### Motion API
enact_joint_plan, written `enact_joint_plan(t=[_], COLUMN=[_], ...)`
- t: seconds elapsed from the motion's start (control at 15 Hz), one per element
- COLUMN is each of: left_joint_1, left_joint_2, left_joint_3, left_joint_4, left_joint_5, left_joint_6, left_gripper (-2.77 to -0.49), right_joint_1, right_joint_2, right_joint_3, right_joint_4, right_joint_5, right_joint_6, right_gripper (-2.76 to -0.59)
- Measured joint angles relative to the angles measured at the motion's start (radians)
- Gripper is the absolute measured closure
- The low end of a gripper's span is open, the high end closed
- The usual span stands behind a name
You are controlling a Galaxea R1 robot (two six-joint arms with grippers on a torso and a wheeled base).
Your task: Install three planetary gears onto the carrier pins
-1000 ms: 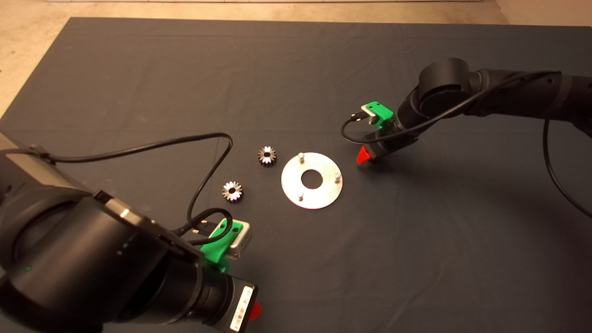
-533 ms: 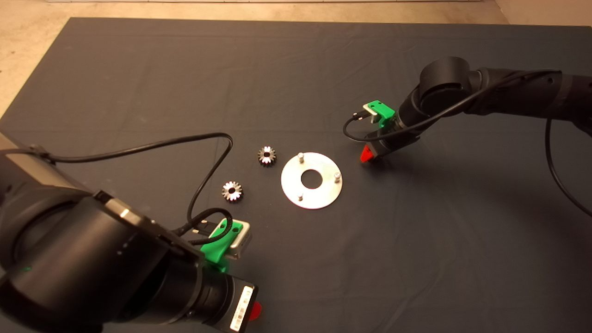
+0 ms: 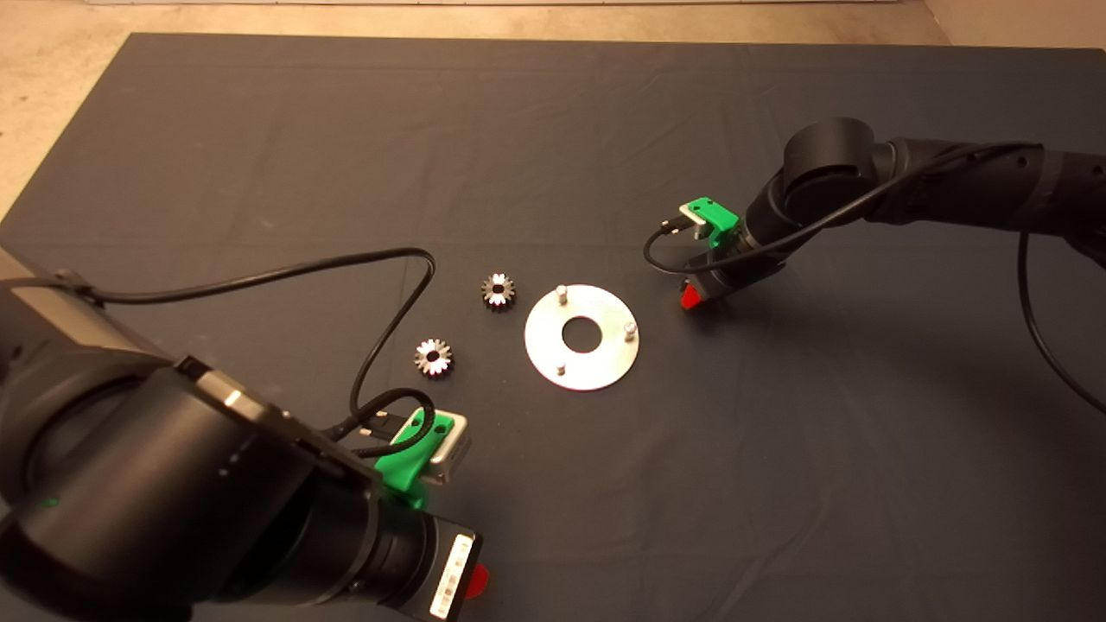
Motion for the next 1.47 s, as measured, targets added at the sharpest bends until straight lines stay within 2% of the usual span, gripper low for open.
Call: enact_joint_plan(t=[0.53,0.6,0.67,0.73,0.87,1.07,1.47], left_joint_1=[0.0,0.0,0.0,0.0,0.0,0.0,0.0], left_joint_2=[0.0,0.0,0.0,0.0,0.0,0.0,0.0], left_joint_3=[0.0,0.0,0.0,0.0,0.0,0.0,0.0], left_joint_4=[0.0,0.0,0.0,0.0,0.0,0.0,0.0], left_joint_5=[0.0,0.0,0.0,0.0,0.0,0.0,0.0], left_joint_6=[-0.001,-0.001,-0.001,-0.002,-0.002,-0.002,-0.005], left_gripper=[-1.78,-1.78,-1.78,-1.78,-1.78,-1.78,-1.78], right_joint_1=[0.002,0.003,0.004,0.003,0.004,0.004,0.006], right_joint_2=[0.005,0.005,0.005,0.005,0.006,0.008,0.008], right_joint_3=[-0.022,-0.027,-0.03,-0.031,-0.032,-0.033,-0.037], right_joint_4=[0.003,0.002,0.002,0.002,0.002,0.001,0.001], right_joint_5=[0.006,0.022,0.031,0.034,0.034,0.037,0.041], right_joint_6=[-0.017,-0.017,-0.017,-0.017,-0.017,-0.017,-0.017], right_gripper=[-1.41,-1.41,-1.39,-1.31,-1.3,-1.14,-1.07])
